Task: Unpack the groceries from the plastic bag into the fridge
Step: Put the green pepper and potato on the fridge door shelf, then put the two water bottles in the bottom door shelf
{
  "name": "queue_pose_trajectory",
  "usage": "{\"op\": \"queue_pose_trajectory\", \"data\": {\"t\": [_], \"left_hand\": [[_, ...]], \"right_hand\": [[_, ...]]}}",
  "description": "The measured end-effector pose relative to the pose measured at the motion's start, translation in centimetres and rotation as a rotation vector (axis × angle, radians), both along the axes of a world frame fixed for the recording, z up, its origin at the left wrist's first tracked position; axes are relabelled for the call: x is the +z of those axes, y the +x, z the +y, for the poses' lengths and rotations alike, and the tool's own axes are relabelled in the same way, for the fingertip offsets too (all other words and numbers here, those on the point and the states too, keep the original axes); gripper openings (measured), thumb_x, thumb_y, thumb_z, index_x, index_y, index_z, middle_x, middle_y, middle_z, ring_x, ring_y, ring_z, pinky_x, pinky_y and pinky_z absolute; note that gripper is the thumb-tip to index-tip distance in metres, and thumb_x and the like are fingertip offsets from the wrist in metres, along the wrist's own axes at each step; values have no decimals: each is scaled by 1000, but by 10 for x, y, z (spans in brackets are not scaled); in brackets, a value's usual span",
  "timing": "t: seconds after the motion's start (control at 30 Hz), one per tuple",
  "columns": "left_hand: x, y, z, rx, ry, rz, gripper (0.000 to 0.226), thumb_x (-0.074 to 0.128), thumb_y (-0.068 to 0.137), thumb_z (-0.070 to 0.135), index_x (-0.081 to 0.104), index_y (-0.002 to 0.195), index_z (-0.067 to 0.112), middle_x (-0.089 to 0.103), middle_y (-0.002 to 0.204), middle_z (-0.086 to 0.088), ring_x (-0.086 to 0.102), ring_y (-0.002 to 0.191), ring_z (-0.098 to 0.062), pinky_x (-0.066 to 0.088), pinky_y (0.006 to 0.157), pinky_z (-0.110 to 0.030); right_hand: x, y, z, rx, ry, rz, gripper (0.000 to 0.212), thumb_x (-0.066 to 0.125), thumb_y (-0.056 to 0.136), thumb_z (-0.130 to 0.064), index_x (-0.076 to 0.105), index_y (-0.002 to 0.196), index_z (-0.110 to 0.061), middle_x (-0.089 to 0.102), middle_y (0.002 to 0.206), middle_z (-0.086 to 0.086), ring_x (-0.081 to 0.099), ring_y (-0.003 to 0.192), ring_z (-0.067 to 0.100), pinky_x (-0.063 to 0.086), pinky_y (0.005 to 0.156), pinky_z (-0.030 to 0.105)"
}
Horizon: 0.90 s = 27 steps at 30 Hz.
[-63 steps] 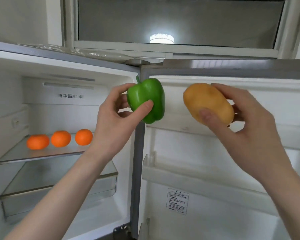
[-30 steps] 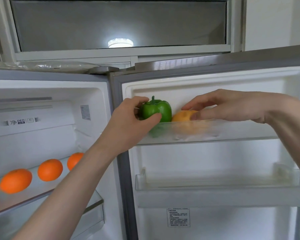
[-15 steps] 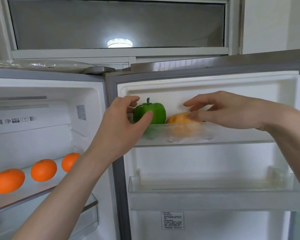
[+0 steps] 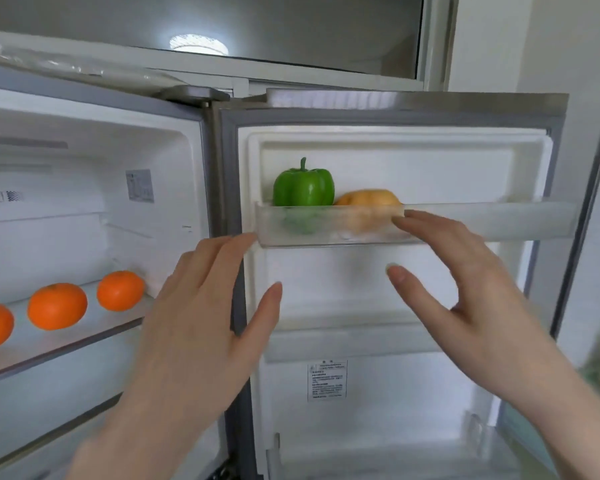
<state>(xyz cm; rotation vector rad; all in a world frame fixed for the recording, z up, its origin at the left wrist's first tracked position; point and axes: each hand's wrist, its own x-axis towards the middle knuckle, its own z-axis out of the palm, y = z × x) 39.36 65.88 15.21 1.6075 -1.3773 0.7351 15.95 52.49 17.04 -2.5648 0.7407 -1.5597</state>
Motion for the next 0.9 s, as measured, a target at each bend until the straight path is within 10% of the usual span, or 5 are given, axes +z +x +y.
{"op": "queue_pose_trajectory", "data": {"t": [0.4,0.9], "left_hand": [[-126,-54,-3,-354,186,10,51,51,99,44,61,139,13,61,135,0,55,126,-23,40,106,-31],[-174,-297,11,-877,203,-53,48,57,99,36,61,138,8,61,138,-6,57,128,-30,46,107,-43]], "right_hand": [[-147,-57,112,-493,66,157,57,50,103,-48,48,152,-19,54,150,-4,48,143,17,34,121,45],[-194,-266,247,-1219,240,220,63,45,104,-55,44,155,-19,50,156,-3,40,150,20,32,122,47]]}}
